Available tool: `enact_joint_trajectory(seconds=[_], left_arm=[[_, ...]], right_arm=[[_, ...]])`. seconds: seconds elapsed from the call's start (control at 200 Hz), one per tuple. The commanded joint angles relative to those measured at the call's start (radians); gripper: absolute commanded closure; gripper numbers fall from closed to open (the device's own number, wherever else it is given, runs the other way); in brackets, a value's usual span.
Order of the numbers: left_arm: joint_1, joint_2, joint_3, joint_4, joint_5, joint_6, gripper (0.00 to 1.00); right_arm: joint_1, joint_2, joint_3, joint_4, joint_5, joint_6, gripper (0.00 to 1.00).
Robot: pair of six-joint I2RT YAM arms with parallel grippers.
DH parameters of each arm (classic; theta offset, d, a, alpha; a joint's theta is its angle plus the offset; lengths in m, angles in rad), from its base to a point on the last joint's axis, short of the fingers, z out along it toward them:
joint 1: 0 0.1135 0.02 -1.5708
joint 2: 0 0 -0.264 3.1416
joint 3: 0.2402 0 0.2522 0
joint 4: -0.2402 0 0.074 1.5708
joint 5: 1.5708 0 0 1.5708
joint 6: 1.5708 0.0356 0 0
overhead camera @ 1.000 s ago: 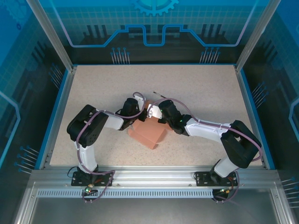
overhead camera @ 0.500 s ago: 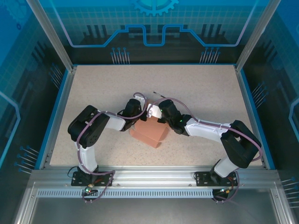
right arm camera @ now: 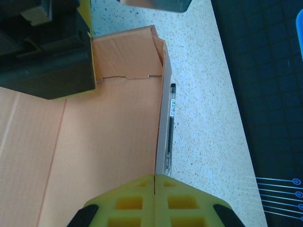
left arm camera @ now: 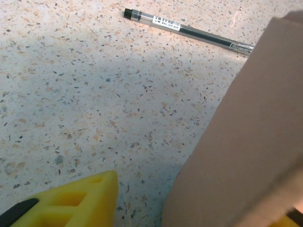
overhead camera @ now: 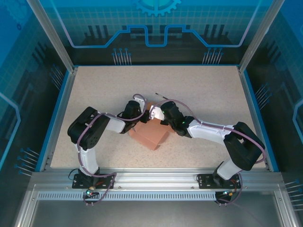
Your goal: Fold the paper box
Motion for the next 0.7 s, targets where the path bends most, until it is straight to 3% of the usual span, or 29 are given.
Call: enact_joint_trajectory(seconds=[0.0, 0.245, 0.695], left_arm=[[0.01, -0.047, -0.022, 0.045, 0.051, 0.013, 0.5], [0.017, -0.073, -0.037, 0.075, 0.1, 0.016, 0.42], [0.06, -0.053, 0.02, 0.065, 0.183, 0.028, 0.45]], right_arm=[[0.002, -0.002, 0.003, -0.049, 0.022, 0.017, 1.0], [-0.001, -0.002, 0.003, -0.046, 0.024, 0.013, 1.0], [0.002, -0.007, 0.004, -0.049, 0.005, 0.013, 1.0]])
